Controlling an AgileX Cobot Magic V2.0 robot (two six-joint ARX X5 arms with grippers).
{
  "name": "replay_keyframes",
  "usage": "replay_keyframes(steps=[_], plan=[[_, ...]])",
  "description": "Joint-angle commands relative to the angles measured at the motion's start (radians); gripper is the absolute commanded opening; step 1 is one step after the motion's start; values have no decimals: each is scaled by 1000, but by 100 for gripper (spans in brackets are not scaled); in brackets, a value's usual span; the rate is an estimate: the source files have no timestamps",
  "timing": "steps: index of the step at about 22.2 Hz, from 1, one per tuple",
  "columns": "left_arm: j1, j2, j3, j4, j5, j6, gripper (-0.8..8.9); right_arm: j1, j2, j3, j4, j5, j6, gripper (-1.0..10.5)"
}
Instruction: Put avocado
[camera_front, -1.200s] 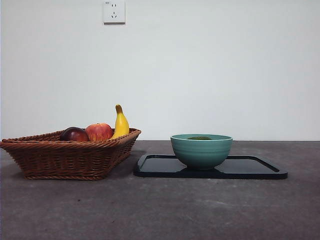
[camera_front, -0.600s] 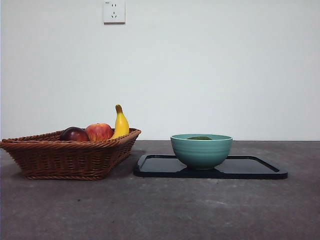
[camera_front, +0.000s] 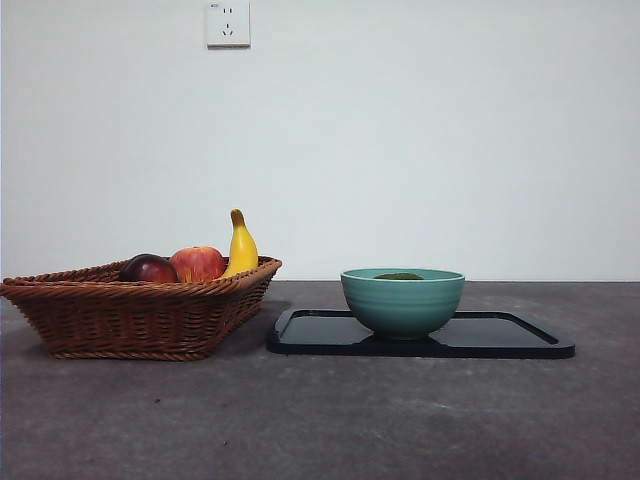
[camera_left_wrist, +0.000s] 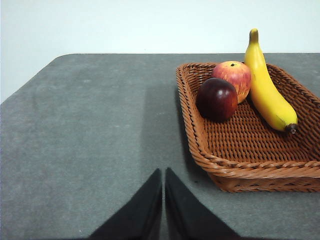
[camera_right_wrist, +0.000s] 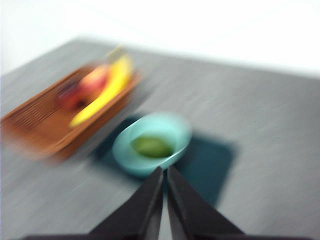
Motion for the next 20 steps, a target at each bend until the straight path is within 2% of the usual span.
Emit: replay_keyframes(steps=[1, 4, 8, 13, 20], plan=[[2, -2, -21, -8, -3, -5, 9, -76, -69, -149, 188, 24, -14, 8], [2, -2, -21, -8, -3, -5, 9, -137, -172, -344, 365, 39, -6, 8], [2, -2, -21, -8, -3, -5, 10, -152, -251, -472, 451, 94, 0, 8], [2, -2, -21, -8, -3, -5, 9, -155, -346, -572, 455, 184, 19, 8], [2, -2, -21, -8, -3, -5, 9, -155, -378, -622, 433, 184, 40, 8]])
